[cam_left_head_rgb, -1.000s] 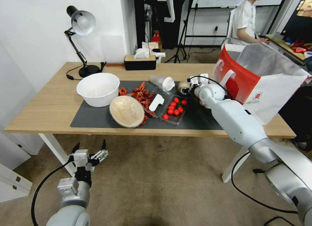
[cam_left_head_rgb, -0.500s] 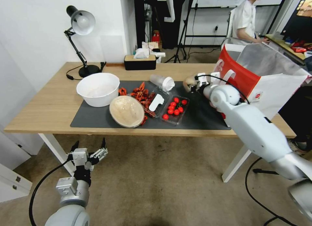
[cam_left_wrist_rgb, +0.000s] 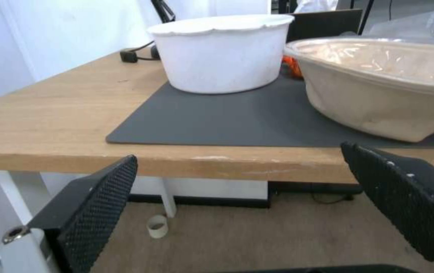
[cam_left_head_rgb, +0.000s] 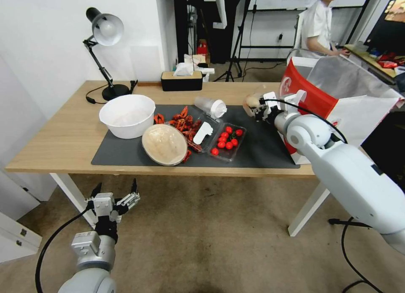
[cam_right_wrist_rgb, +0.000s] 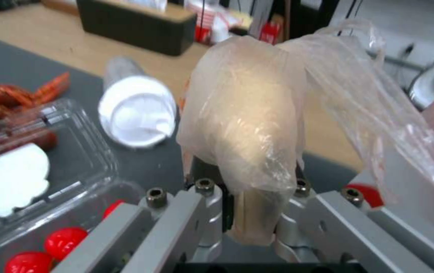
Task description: Pick up the trash from the table and place it into the takeout bag.
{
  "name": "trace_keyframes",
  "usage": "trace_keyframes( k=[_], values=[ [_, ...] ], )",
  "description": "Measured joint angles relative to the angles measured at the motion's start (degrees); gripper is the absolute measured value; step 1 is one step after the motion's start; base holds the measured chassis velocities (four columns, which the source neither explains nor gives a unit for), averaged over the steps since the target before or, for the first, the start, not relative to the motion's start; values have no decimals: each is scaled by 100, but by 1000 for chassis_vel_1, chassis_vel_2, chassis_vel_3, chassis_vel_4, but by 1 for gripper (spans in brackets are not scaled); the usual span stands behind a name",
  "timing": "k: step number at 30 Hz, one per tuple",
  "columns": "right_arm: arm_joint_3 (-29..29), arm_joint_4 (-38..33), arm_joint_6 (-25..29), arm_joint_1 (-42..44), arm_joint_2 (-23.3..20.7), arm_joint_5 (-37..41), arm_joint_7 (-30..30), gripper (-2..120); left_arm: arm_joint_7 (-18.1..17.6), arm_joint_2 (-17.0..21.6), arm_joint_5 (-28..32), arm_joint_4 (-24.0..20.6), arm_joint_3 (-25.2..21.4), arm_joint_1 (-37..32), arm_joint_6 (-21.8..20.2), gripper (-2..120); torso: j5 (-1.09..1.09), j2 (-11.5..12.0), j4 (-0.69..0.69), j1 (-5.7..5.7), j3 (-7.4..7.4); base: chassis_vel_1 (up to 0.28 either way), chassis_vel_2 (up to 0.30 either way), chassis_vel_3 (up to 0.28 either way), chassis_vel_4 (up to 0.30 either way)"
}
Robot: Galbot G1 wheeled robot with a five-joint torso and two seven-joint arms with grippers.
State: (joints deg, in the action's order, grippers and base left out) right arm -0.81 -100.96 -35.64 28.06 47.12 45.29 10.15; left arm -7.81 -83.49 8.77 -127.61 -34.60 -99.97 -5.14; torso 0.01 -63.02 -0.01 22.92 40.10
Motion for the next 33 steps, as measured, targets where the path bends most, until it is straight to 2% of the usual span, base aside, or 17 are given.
trace_keyframes(
  k=[9,10,16,24,33],
  values=[
    [615,-669,259,249,-584,-188,-624,8,-2,-54,-6,5,26,8,7,100,0,-1,1,0,0,0,0,0,0],
    [719,-699,506,283,-645,-285,-755,8,-2,-61,-8,19,39,16,8,100,-1,-1,0,0,0,0,0,0,0],
    [1021,-794,985,374,-804,-437,-1155,8,-2,-55,-9,24,52,20,8,100,-2,-1,1,0,0,0,0,0,0],
    [1048,-911,1035,442,-799,-403,-1166,7,-2,-31,-9,1,35,3,9,100,0,-1,1,0,0,0,0,0,0],
    [1185,-1124,1076,158,-968,16,-964,7,-2,-28,-2,-13,37,5,11,100,-1,-1,1,0,0,0,0,0,0]
  ],
)
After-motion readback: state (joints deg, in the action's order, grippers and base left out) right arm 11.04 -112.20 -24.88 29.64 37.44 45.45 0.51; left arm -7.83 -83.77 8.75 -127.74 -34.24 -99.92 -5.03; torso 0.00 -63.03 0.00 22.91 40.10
